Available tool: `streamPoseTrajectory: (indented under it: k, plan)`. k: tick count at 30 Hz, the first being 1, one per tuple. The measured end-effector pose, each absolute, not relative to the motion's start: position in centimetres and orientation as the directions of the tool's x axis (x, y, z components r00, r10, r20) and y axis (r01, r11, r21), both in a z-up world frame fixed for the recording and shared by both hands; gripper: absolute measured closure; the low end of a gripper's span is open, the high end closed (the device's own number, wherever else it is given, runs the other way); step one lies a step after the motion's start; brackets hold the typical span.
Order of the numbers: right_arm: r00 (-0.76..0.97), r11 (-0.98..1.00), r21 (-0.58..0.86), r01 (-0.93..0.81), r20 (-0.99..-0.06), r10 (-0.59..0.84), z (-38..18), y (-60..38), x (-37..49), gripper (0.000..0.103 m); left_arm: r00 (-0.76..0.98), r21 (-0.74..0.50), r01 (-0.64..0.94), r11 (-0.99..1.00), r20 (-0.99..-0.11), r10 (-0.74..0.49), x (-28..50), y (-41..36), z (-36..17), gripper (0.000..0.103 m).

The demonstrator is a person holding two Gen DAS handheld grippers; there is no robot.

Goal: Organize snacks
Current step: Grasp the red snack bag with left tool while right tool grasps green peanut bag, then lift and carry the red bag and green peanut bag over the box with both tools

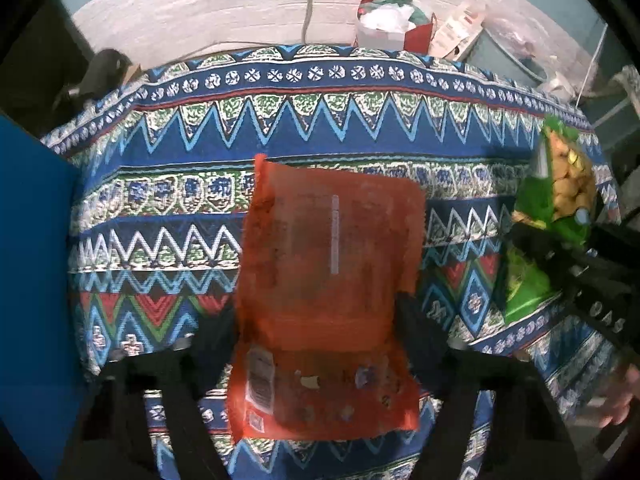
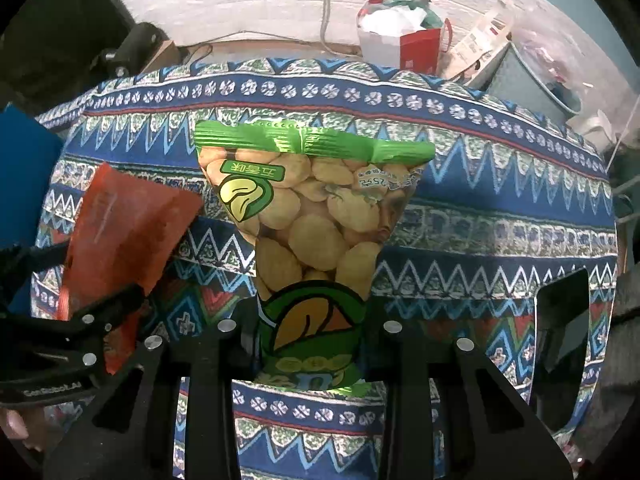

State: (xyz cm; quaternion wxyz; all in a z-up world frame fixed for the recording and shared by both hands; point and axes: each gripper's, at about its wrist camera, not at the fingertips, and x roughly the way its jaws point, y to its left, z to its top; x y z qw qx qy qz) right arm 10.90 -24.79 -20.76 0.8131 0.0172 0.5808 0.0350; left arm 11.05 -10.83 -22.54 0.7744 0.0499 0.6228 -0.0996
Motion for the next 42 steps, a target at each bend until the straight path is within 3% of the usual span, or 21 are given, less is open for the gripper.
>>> streamPoseTrajectory:
  k: [3,7,26,42]
  plan:
    - [0.332,0.997,0.075,-0.033,-0.94,0.082,-20.2,-25.0,10.5,0.071,0.198,-0.062,0.217,0.974,-0.974,-0.106,10.8,-10.7,-22.5,0.053]
    - [0.344,0.996,0.074,-0.044,-0.935,0.085,-19.5,-24.6,9.7,0.071,0.203,-0.091,0.207,0.974,-0.97,-0.133,10.7,-10.2,-21.9,0.065]
    - [0.443,0.99,0.005,-0.14,-0.894,0.067,-14.5,-22.3,7.4,0.072,0.394,0.021,0.247,0.969,-0.916,-0.08,8.0,-7.2,-14.0,0.066]
    - [0.519,0.966,0.038,-0.256,-0.837,0.171,-9.2,-16.5,5.4,0.072,0.552,0.066,0.187,0.98,-0.832,-0.049,5.0,-2.1,-7.5,0.066]
